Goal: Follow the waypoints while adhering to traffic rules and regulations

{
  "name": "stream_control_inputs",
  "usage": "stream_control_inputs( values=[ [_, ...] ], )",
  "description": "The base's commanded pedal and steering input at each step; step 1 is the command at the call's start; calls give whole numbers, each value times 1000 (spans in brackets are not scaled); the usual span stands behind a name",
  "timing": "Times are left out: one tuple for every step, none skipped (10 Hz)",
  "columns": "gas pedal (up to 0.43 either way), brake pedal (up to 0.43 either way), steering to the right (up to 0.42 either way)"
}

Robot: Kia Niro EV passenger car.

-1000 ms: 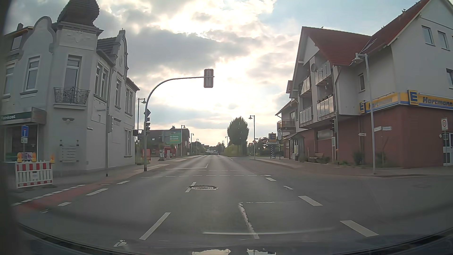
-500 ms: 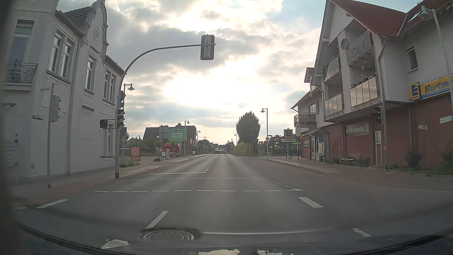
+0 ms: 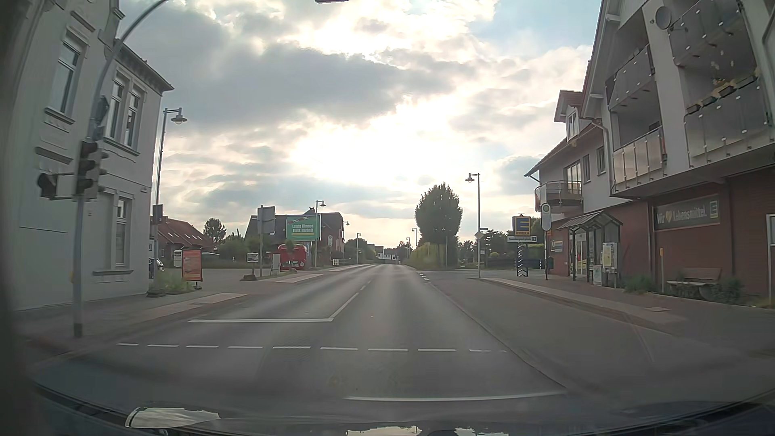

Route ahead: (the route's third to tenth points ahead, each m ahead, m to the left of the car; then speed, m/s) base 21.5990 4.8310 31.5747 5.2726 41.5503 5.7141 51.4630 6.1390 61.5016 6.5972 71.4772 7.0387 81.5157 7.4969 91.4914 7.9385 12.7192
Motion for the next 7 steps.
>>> stream_control_inputs(
  values=[
    [209, 0, -11],
    [209, 0, -10],
    [209, 0, -10],
    [209, 0, -10],
    [209, 0, -10],
    [197, 0, -10],
    [197, 0, -8]
  ],
)
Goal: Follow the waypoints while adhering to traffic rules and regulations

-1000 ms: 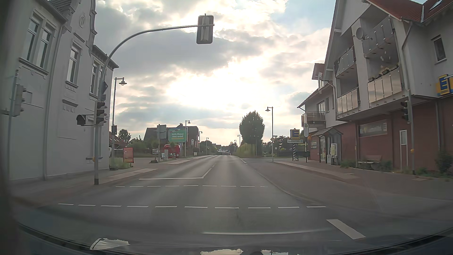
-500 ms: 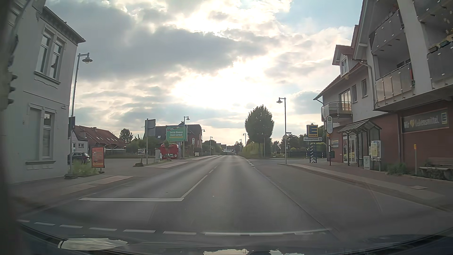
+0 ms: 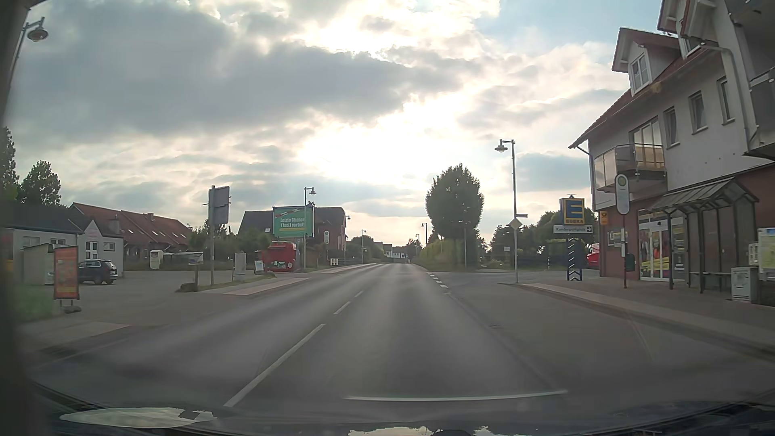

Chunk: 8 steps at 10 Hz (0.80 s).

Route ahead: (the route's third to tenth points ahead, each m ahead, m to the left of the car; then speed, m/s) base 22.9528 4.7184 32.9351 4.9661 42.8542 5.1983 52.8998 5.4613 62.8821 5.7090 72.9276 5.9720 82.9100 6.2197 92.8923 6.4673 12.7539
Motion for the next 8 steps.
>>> stream_control_inputs(
  values=[
    [197, 0, -7],
    [197, 0, -6],
    [197, 0, -6],
    [197, 0, -6],
    [197, 0, -6],
    [197, 0, -6],
    [197, 0, -6],
    [197, 0, -6]
  ],
)
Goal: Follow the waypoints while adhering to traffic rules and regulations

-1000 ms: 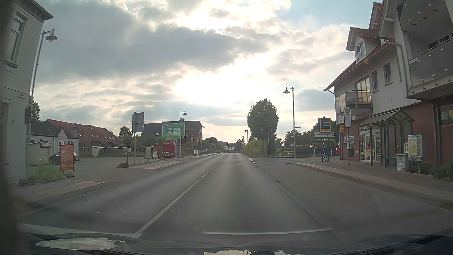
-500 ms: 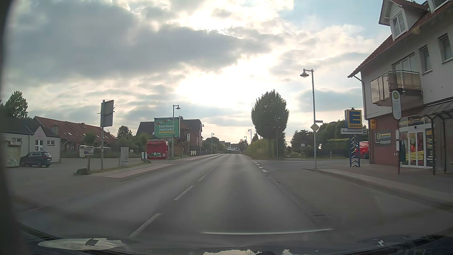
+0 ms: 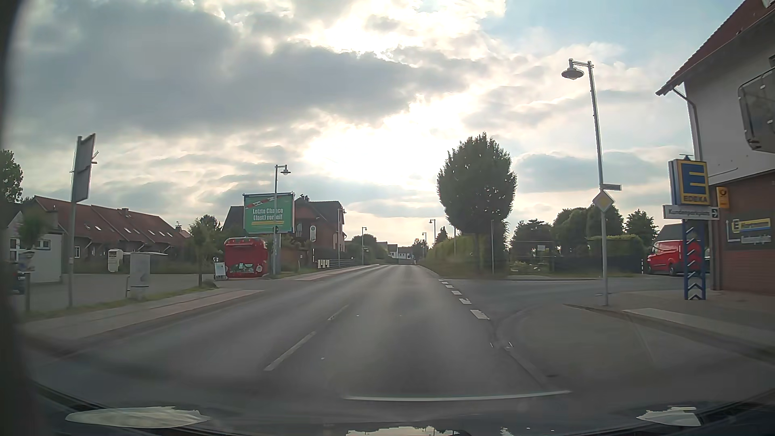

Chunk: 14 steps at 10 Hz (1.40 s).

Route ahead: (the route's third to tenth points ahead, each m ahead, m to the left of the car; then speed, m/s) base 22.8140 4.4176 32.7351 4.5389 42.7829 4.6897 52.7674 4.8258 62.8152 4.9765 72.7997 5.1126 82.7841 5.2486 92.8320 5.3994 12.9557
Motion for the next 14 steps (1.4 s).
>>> stream_control_inputs(
  values=[
    [197, 0, -6],
    [197, 0, -6],
    [197, 0, -6],
    [197, 0, -6],
    [197, 0, -6],
    [197, 0, -6],
    [197, 0, -6],
    [197, 0, -5],
    [197, 0, -4],
    [197, 0, -4],
    [197, 0, -4],
    [197, 0, -4],
    [197, 0, -4],
    [197, 0, -3]
  ],
)
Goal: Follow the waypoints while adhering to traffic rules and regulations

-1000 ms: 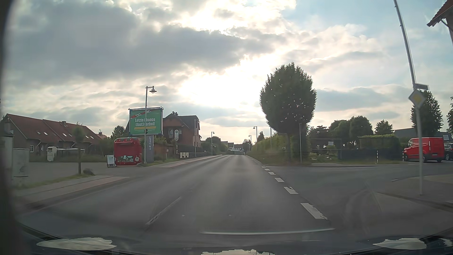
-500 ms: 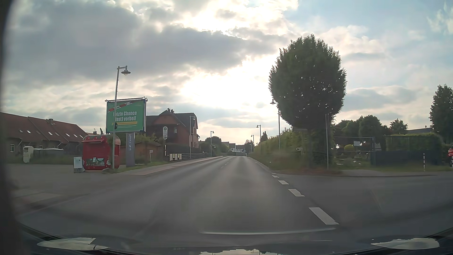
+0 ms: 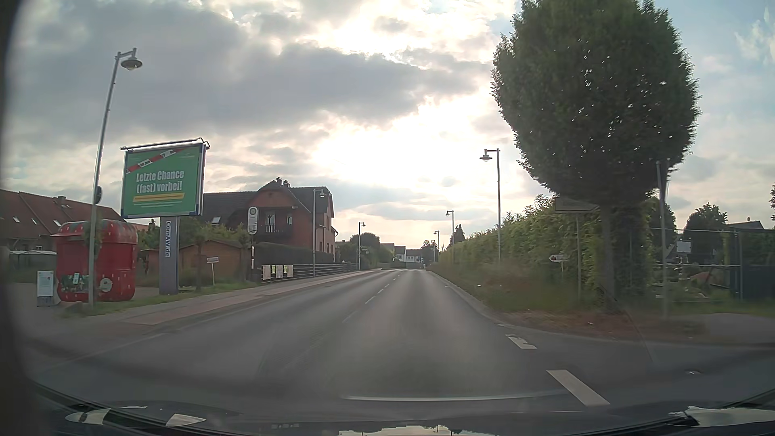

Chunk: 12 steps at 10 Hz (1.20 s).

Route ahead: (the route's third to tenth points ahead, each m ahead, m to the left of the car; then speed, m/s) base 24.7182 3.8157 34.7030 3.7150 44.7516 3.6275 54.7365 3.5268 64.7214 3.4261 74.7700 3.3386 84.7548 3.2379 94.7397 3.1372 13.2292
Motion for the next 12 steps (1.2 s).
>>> stream_control_inputs(
  values=[
    [197, 0, -2],
    [177, 0, 0],
    [150, 0, 0],
    [150, 0, 1],
    [150, 0, 1],
    [150, 0, 1],
    [150, 0, 1],
    [150, 0, 1],
    [150, 0, 1],
    [157, 0, 1],
    [157, 0, 1],
    [157, 0, 3]
  ],
)
